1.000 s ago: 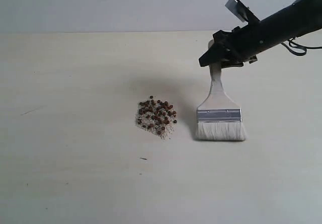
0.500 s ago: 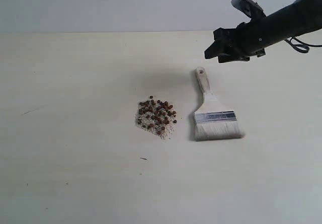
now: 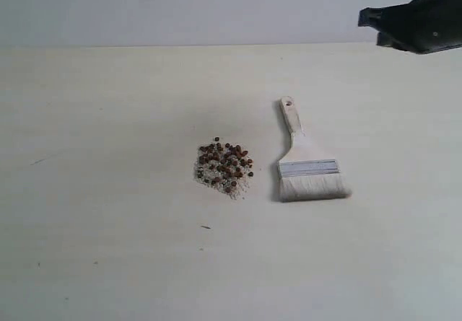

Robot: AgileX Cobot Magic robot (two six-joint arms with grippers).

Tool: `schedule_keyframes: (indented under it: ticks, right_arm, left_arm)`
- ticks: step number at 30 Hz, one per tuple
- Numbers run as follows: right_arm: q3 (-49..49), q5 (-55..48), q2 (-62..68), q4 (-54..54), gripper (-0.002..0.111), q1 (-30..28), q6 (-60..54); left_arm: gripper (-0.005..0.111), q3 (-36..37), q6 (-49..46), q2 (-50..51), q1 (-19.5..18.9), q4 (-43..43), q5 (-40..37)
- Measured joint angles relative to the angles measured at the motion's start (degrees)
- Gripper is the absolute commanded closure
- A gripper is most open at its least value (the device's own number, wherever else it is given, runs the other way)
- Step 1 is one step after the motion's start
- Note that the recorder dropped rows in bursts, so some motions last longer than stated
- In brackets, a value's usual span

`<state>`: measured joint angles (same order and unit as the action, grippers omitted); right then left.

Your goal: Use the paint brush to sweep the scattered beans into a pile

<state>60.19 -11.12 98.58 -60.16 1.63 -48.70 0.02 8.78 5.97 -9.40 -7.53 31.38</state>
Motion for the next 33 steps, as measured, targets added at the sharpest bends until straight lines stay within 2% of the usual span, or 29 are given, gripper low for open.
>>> schedule_keyframes:
  ticks: [3, 7, 15, 24, 33]
  right_arm:
    - [-9.3, 9.6, -9.8, 0.0, 0.108, 1.9, -1.5]
    - [-19.8, 17.0, -23.6, -0.1, 0.108, 5.8, -1.6]
    - [-36.7, 19.8, -48.7, -0.1, 0.108, 12.3, -1.6]
    - [-48.6, 16.4, -75.3, -3.1, 0.108, 12.5, -1.2]
    - [-49.7, 3.3, -82.6, -3.4, 0.108, 12.5, 7.5]
  left_arm:
    - [0.107, 0.0, 0.0, 0.0, 0.0, 0.0, 0.0]
    - [0.107, 0.0, 0.0, 0.0, 0.0, 0.0, 0.0]
    - [0.107, 0.0, 0.0, 0.0, 0.0, 0.0, 0.0]
    - [0.107, 0.0, 0.0, 0.0, 0.0, 0.0, 0.0]
    - [0.107, 0.0, 0.0, 0.0, 0.0, 0.0, 0.0]
